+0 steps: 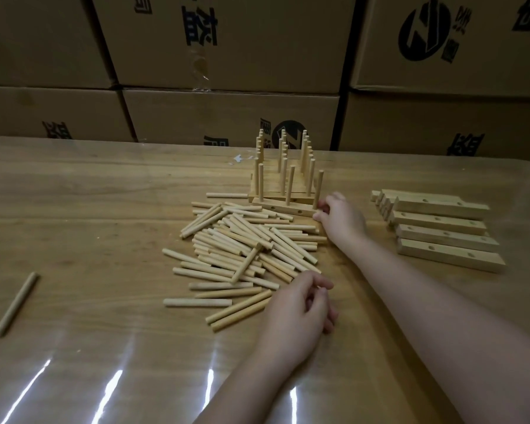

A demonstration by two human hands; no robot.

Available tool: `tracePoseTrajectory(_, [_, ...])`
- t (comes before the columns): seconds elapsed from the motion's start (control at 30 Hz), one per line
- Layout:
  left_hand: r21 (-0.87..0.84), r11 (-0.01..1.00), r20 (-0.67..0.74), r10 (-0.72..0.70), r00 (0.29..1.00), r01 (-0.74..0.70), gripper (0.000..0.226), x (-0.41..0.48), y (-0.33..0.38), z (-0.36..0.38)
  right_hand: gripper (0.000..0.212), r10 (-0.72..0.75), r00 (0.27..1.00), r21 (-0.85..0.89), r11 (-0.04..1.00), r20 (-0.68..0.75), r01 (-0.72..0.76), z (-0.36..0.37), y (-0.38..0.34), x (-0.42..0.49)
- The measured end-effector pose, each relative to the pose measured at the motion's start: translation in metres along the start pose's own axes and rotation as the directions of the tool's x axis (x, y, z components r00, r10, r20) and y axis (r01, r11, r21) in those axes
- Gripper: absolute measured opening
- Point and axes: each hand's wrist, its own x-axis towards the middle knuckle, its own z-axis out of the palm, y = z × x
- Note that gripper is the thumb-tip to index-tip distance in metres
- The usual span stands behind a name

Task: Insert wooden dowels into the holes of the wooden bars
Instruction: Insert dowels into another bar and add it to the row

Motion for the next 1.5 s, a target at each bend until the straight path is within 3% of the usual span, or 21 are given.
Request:
tracePoseTrajectory(0.33, [0.027, 1.000, -0.011, 0.008, 1.000, -0.007, 0.020, 0.000, -0.002, -0.001, 0.028, 0.152, 0.988, 0.298, 0.944, -0.004, -0.144, 0.006, 0.000, 0.010])
tracePoseTrajectory(0.7, [-0.006, 1.000, -0.007, -0.018, 1.000, 0.018, 0.021, 0.000, -0.002, 0.000, 0.006, 0.151, 0.988, 0.327, 0.936, -0.039, -0.130, 0.009, 0.003, 0.010])
tracePoseTrajectory(0.77, [-0.013, 1.000, -0.009, -0.021, 1.000, 0.021, 0.021, 0.000, -0.002, 0.000, 0.012, 0.121, 0.992, 0.353, 0.930, -0.028, -0.103, 0.008, 0.002, 0.007])
tracePoseTrajectory(0.87, [-0.022, 0.999, -0.006, -0.026, 1.000, 0.026, 0.021, 0.000, -0.001, 0.000, 0.037, 0.095, 0.995, 0.411, 0.908, -0.005, -0.085, 0.008, -0.001, 0.002])
tracePoseTrajectory(1.03, [-0.014, 1.000, -0.010, -0.019, 1.000, 0.019, 0.022, 0.000, -0.001, -0.001, 0.042, 0.049, 0.995, 0.320, 0.944, 0.092, -0.076, 0.007, -0.005, 0.001])
tracePoseTrajectory(1.5, [0.012, 1.000, -0.012, -0.001, 1.000, 0.001, 0.021, 0.000, -0.001, -0.001, 0.041, -0.025, 0.988, 0.212, 0.977, 0.151, -0.008, 0.008, -0.002, 0.005])
